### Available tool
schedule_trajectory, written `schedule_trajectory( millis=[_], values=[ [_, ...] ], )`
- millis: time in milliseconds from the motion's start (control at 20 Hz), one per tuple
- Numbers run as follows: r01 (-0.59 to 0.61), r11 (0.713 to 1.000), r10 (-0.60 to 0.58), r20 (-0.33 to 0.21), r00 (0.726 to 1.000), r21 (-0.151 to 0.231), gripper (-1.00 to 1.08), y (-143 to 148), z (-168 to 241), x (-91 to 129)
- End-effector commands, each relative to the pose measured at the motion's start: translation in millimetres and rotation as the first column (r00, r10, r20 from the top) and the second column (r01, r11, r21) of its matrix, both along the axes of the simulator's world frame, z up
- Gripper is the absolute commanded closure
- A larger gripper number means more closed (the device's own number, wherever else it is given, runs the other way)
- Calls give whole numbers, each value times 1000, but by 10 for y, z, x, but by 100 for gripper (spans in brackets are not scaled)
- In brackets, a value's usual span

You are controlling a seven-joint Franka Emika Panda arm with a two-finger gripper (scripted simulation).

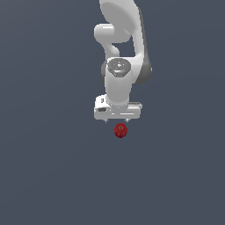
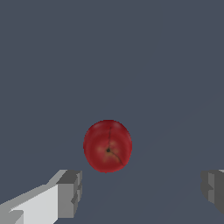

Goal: Pick up the object and move it to a goal position.

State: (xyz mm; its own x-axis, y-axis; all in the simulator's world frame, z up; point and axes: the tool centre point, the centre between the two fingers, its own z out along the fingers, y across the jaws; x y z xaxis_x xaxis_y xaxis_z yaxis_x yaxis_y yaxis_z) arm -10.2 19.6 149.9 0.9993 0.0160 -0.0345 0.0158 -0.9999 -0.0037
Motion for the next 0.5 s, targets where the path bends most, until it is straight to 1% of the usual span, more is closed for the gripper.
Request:
schedule_trajectory(
  millis=[0, 150, 450],
  values=[
    [0, 1000, 0, 0, 1000, 0, -92, 0, 0, 0],
    [5, 1000, -5, 3, 1000, -6, -92, -47, 1, 10],
    [29, 999, -28, 17, 999, -34, -92, -264, 9, 52]
  ],
)
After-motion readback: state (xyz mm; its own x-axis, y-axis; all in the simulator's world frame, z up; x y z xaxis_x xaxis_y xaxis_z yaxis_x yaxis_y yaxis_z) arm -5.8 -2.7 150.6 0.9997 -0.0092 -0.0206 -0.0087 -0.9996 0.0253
